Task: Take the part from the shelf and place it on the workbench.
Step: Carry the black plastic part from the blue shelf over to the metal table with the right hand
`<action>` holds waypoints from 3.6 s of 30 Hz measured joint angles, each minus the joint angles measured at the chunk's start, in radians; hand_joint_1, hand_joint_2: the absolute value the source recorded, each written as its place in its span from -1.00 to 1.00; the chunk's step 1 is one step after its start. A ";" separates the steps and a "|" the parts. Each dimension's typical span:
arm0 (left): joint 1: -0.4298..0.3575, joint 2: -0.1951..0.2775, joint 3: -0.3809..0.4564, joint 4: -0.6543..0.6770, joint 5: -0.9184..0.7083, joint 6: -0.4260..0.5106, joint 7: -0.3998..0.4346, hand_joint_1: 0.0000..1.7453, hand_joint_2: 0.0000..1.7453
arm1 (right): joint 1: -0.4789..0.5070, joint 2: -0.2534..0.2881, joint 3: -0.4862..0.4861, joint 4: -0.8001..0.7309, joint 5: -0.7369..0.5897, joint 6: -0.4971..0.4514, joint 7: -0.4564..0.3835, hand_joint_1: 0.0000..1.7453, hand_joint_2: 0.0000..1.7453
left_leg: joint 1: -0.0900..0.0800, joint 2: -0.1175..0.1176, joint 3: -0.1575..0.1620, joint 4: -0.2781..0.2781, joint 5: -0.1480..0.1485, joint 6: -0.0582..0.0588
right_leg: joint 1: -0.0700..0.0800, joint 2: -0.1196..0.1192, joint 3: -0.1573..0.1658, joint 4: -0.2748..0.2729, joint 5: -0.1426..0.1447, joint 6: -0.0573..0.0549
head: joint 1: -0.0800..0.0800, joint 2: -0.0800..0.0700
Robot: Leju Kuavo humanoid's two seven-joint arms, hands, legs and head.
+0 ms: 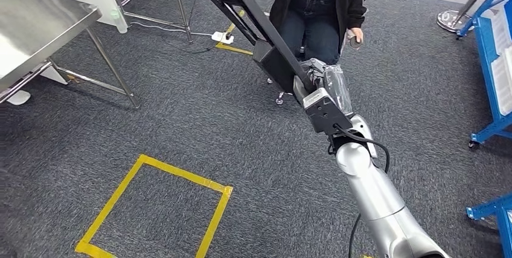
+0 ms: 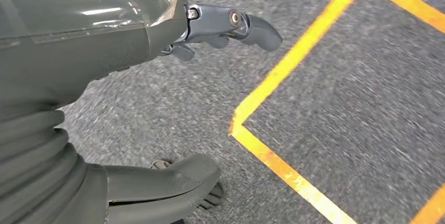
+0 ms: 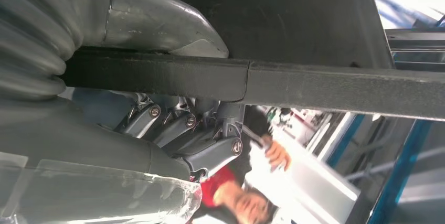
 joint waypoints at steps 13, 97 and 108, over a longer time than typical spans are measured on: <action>0.011 0.004 0.000 0.001 0.018 -0.008 -0.006 -1.00 1.00 | -0.011 0.000 0.001 0.006 -0.017 0.020 -0.018 1.00 1.00 | 0.008 0.039 -0.124 0.239 -0.116 -0.056 | -0.004 -0.009 0.118 -0.244 0.102 -0.025 | -0.011 0.000; -0.001 0.010 -0.002 0.004 0.070 0.004 0.000 -1.00 1.00 | -0.204 0.044 0.020 0.161 -0.060 0.078 -0.081 1.00 1.00 | -0.007 0.053 -0.020 0.005 0.009 -0.035 | 0.003 -0.047 0.157 -0.289 0.095 0.003 | -0.013 0.000; -0.002 0.013 -0.009 0.004 0.054 -0.031 -0.022 -1.00 1.00 | -0.220 0.044 0.020 0.170 -0.054 0.078 -0.087 1.00 1.00 | -0.006 0.053 -0.019 0.005 0.011 -0.032 | 0.003 -0.047 0.157 -0.289 0.098 0.006 | -0.013 0.000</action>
